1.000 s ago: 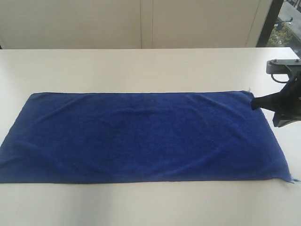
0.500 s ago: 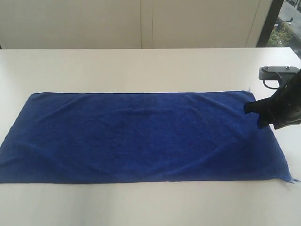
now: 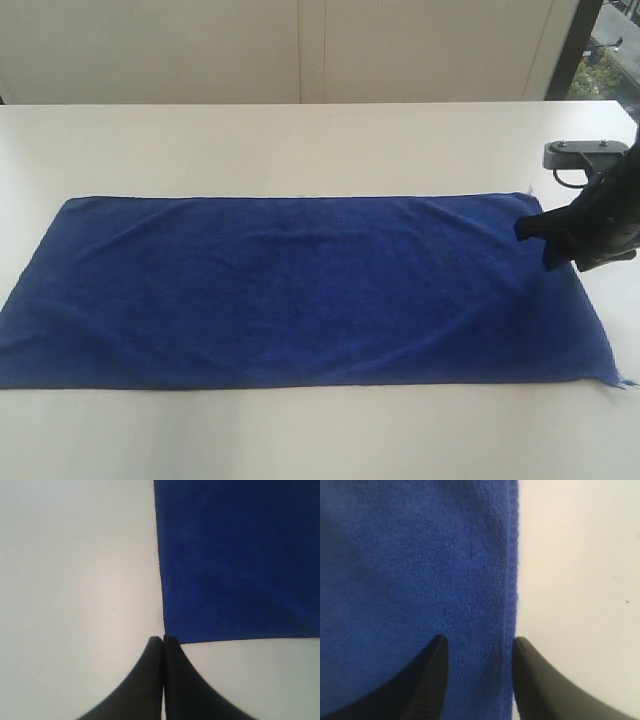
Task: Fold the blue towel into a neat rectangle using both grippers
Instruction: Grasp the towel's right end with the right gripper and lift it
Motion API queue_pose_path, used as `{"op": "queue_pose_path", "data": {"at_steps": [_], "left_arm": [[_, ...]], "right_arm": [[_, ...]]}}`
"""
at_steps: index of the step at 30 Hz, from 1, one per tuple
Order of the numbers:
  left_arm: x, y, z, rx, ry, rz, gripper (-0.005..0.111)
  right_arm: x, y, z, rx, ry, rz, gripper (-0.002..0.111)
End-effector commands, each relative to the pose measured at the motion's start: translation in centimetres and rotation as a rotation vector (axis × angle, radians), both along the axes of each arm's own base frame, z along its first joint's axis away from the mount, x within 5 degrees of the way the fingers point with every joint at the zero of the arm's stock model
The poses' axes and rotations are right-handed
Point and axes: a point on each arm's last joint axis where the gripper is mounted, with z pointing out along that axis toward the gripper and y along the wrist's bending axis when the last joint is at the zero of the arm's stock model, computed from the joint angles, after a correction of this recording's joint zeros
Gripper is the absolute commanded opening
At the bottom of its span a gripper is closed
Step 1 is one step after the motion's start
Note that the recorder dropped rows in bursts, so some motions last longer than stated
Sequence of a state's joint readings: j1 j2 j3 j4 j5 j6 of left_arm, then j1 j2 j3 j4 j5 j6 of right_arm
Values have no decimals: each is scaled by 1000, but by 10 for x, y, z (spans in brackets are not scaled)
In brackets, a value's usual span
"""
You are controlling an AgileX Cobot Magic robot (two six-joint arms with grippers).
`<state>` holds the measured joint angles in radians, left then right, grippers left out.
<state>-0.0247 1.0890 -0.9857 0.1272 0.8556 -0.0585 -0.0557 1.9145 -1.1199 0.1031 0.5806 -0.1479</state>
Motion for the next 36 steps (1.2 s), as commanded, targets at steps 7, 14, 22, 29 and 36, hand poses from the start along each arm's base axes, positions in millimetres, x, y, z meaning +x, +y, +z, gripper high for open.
{"op": "queue_pose_path", "data": {"at_steps": [7, 14, 22, 29, 36], "left_arm": [[-2, 0, 3, -1, -9, 6, 0], [-2, 0, 3, -1, -9, 6, 0], [-2, 0, 3, -1, -9, 6, 0], [-2, 0, 3, -1, -9, 6, 0], [-2, 0, 3, -1, -9, 6, 0]], "right_arm": [[1, -3, -5, -25, 62, 51, 40], [1, -3, -11, -22, 84, 52, 40], [-1, -3, -17, -18, 122, 54, 17], [0, -5, -20, -46, 135, 66, 0], [7, -57, -1, -243, 148, -88, 0]]}}
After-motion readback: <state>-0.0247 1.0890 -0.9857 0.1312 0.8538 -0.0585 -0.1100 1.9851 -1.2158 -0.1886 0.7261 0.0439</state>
